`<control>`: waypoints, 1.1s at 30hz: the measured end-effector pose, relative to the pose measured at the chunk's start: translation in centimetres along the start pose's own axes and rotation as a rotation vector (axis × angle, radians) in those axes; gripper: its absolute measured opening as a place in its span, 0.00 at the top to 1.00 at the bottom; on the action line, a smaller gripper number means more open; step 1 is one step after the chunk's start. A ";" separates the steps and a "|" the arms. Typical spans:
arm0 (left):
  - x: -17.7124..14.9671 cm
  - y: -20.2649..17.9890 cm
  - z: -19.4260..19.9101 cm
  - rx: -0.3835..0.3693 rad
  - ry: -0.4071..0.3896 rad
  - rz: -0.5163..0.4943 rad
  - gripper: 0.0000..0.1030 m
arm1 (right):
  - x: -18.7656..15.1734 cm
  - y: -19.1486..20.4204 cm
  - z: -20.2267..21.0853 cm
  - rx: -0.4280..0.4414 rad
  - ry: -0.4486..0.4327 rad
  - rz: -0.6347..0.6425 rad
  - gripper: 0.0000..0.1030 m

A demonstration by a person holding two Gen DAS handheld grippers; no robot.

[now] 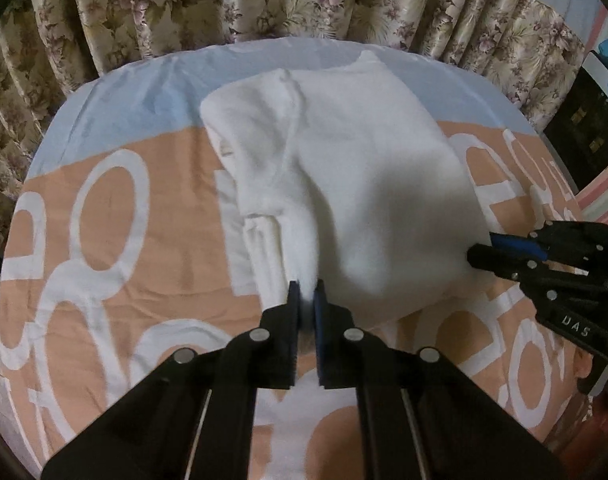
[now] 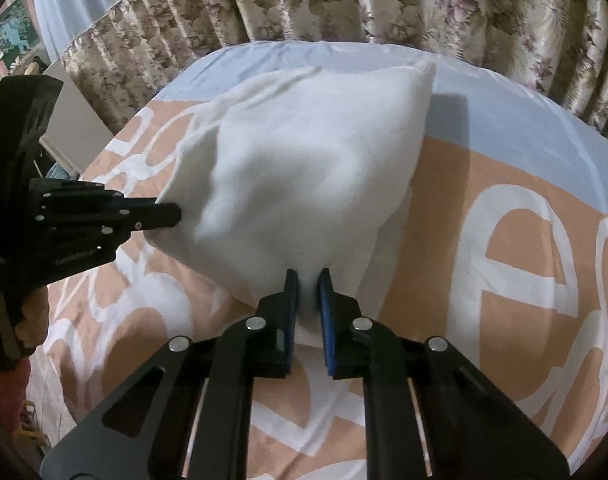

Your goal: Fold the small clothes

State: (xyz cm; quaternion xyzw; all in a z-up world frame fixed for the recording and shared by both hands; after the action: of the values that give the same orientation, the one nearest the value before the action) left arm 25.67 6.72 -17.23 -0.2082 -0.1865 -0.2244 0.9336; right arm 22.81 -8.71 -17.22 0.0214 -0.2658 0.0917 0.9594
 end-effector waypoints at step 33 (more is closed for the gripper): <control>1.6 3.6 -2.8 0.205 -0.011 -0.017 0.46 | 3.1 -3.7 -4.5 -0.148 -0.072 0.084 0.55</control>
State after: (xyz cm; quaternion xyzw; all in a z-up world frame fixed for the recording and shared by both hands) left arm 29.50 7.82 -19.98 -0.1110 -0.2153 -0.2112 0.9470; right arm 28.36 -11.48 -19.48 -0.0575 -0.3070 0.1112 0.9435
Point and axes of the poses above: each gripper's, at about its wrist camera, not at the fingertips, and z roughly against the way its jaws point, y to its left, x to its top, the point moved 4 cm from there along -z, roughly the way its jaws point, and after that the axes turned 13 degrees about -x, right-handed, at the moved point
